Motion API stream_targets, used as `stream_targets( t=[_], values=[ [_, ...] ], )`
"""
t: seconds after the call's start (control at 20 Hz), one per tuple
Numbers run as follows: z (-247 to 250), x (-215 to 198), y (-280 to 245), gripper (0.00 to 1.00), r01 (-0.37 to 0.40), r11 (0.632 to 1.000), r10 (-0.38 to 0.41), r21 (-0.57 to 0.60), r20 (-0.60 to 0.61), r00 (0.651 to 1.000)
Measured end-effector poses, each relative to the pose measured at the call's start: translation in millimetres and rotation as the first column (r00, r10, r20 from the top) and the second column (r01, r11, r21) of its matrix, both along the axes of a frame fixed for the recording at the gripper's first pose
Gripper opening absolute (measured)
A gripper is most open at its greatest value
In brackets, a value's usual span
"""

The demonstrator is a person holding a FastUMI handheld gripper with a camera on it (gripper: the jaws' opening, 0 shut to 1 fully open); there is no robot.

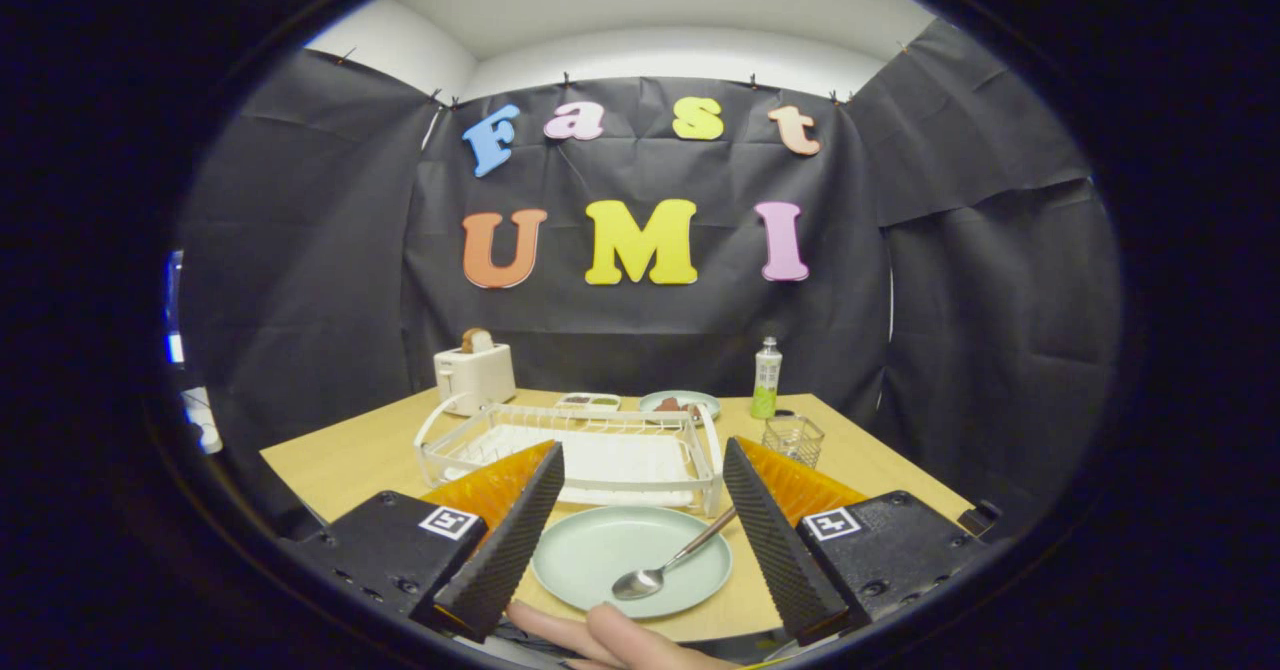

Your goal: Take the plate from the dish rack, then take the spoon from the basket and place it into the plate.

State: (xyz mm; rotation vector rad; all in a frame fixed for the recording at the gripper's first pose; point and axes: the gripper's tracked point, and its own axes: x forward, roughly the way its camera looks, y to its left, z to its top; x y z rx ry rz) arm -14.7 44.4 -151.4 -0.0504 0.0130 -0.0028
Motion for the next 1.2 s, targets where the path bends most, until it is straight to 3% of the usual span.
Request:
stream_targets(
  t=[0.5,1.2],
  values=[
    [14,-29,-7,1.00,0.013,1.000,-0.013,-0.017,0.031,0.999],
    [1,-21,-28,1.00,0.041,0.999,-0.039,0.028,-0.041,0.998]
  ],
)
